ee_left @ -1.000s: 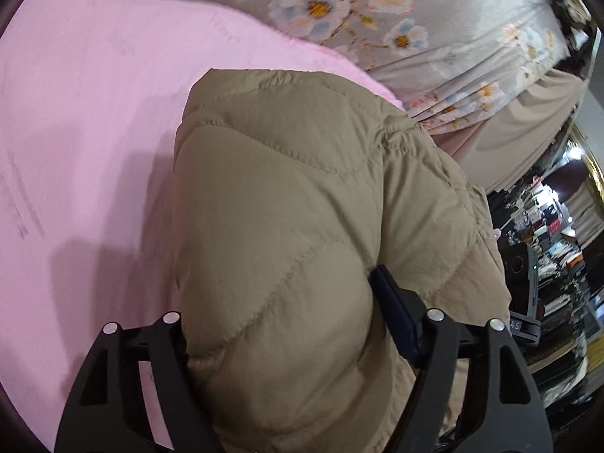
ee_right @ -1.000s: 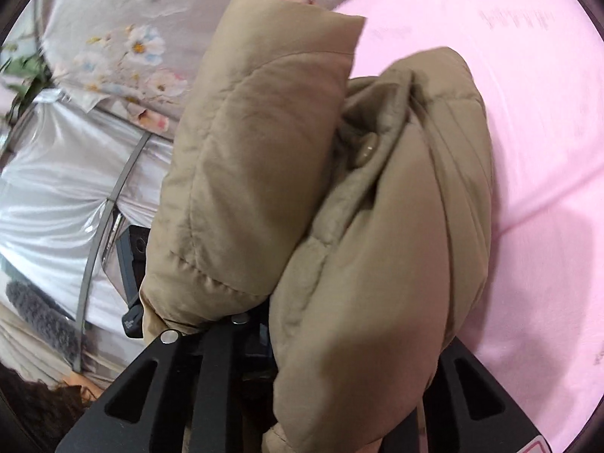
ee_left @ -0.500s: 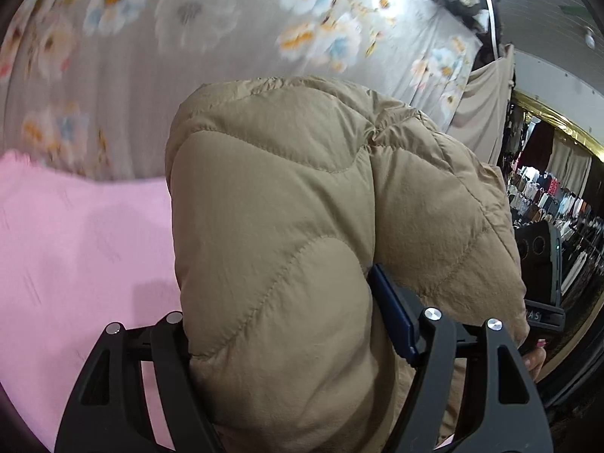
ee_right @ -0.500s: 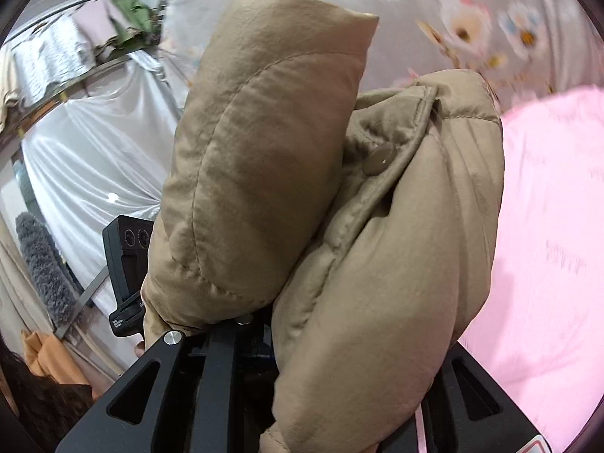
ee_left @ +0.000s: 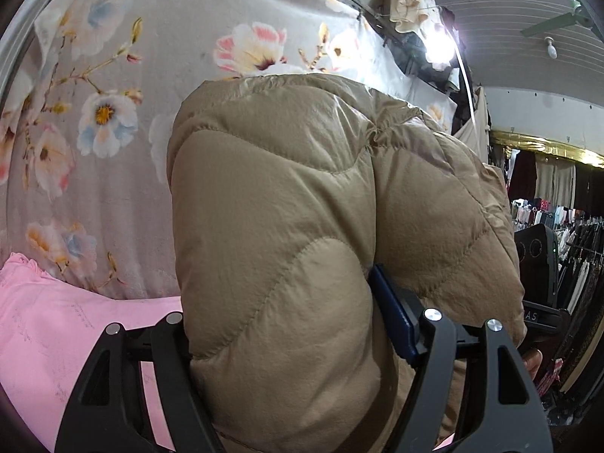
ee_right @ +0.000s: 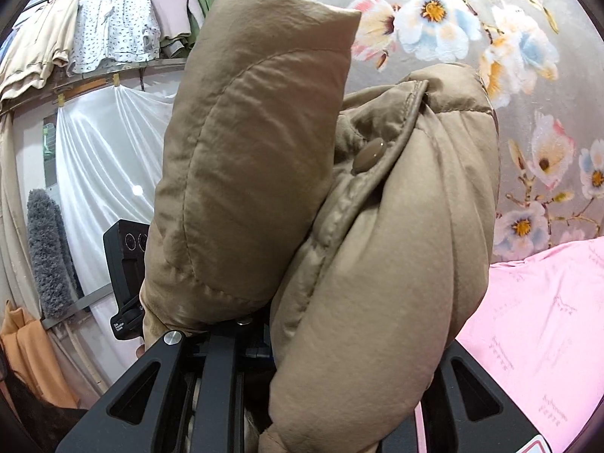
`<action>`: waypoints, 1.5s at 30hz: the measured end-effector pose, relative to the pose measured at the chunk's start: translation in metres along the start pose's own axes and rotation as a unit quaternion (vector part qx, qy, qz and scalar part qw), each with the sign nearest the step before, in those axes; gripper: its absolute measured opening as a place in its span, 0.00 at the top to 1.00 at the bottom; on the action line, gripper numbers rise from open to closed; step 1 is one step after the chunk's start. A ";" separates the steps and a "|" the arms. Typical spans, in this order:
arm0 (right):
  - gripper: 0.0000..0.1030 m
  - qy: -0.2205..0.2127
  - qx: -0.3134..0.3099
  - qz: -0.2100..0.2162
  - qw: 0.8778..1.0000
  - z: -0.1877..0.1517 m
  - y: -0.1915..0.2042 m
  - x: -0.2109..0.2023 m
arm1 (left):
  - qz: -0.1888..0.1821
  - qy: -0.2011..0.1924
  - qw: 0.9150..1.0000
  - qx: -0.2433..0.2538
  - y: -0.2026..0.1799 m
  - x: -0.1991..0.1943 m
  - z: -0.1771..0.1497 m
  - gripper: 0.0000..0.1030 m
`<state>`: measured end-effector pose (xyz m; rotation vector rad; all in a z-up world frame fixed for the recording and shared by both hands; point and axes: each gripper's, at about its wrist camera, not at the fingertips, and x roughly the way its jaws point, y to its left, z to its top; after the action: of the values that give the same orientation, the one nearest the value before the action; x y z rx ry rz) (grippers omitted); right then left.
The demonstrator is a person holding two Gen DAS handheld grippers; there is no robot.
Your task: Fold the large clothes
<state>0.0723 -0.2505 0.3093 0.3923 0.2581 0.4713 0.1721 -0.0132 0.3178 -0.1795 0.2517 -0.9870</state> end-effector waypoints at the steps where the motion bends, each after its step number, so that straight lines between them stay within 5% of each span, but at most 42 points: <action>1: 0.79 0.003 0.003 0.000 1.000 -0.002 -0.012 0.008 | 0.001 -0.001 1.000 -0.001 0.009 0.002 0.000 0.32; 7: 0.79 0.038 0.056 -0.002 0.998 -0.026 -0.086 0.095 | 0.012 0.025 0.999 -0.030 0.092 0.058 -0.032 0.32; 18: 0.79 0.140 0.176 -0.030 0.974 -0.146 -0.242 0.242 | 0.056 0.148 0.982 -0.105 0.254 0.189 -0.172 0.32; 23: 0.72 0.173 0.230 -0.042 0.957 -0.197 -0.293 0.275 | 0.095 0.195 0.970 -0.106 0.291 0.218 -0.223 0.30; 29: 0.57 0.147 0.319 -0.030 0.936 -0.230 -0.332 0.256 | 0.127 0.194 0.962 -0.146 0.322 0.210 -0.242 0.17; 33: 0.50 0.122 0.317 -0.061 0.939 -0.217 -0.331 0.192 | 0.189 0.187 0.956 -0.121 0.319 0.179 -0.230 0.17; 37: 0.53 0.079 0.152 -0.155 0.973 -0.143 -0.263 0.135 | 0.306 0.155 0.939 -0.034 0.286 0.137 -0.182 0.17; 41: 0.68 0.042 -0.013 -0.224 0.974 -0.075 -0.172 0.141 | 0.388 0.102 0.915 0.032 0.233 0.125 -0.118 0.25; 45: 0.74 0.038 -0.056 -0.233 0.970 -0.028 -0.131 0.193 | 0.399 0.093 0.912 0.023 0.199 0.138 -0.066 0.38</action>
<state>0.2802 -0.2554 0.1995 0.1924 0.3836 0.0369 0.3845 -0.0241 0.1844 0.0679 0.4323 -0.1895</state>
